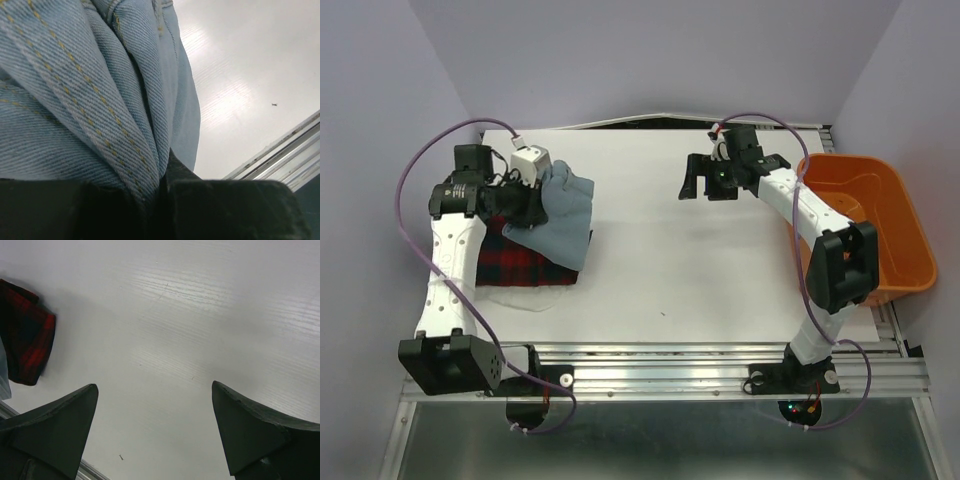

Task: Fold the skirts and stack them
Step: Neatly place the folded skirt to the corner

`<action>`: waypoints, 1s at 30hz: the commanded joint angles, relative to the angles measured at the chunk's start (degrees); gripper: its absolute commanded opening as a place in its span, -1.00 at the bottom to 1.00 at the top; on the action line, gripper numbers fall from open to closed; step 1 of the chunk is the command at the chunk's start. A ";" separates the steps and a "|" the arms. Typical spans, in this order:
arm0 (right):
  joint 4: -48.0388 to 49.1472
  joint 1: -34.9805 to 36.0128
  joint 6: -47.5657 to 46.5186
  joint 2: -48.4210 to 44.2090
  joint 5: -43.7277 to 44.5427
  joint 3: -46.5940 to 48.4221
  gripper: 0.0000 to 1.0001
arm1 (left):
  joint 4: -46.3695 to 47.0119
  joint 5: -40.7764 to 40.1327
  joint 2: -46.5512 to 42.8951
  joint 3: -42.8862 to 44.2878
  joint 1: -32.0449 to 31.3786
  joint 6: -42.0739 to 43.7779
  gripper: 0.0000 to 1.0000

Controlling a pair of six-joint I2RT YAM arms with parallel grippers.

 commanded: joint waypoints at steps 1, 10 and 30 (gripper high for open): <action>0.50 0.33 0.40 0.05 -1.51 2.19 1.00 | -2.44 3.61 -2.02 0.80 7.58 8.74 -1.00; 0.41 0.33 0.14 0.31 -1.87 1.67 1.00 | 4.49 2.73 4.04 -9.57 21.74 15.70 -1.00; -1.00 0.33 -1.35 -1.09 -1.43 0.52 1.00 | 16.72 -8.41 9.33 -12.75 29.83 13.77 0.01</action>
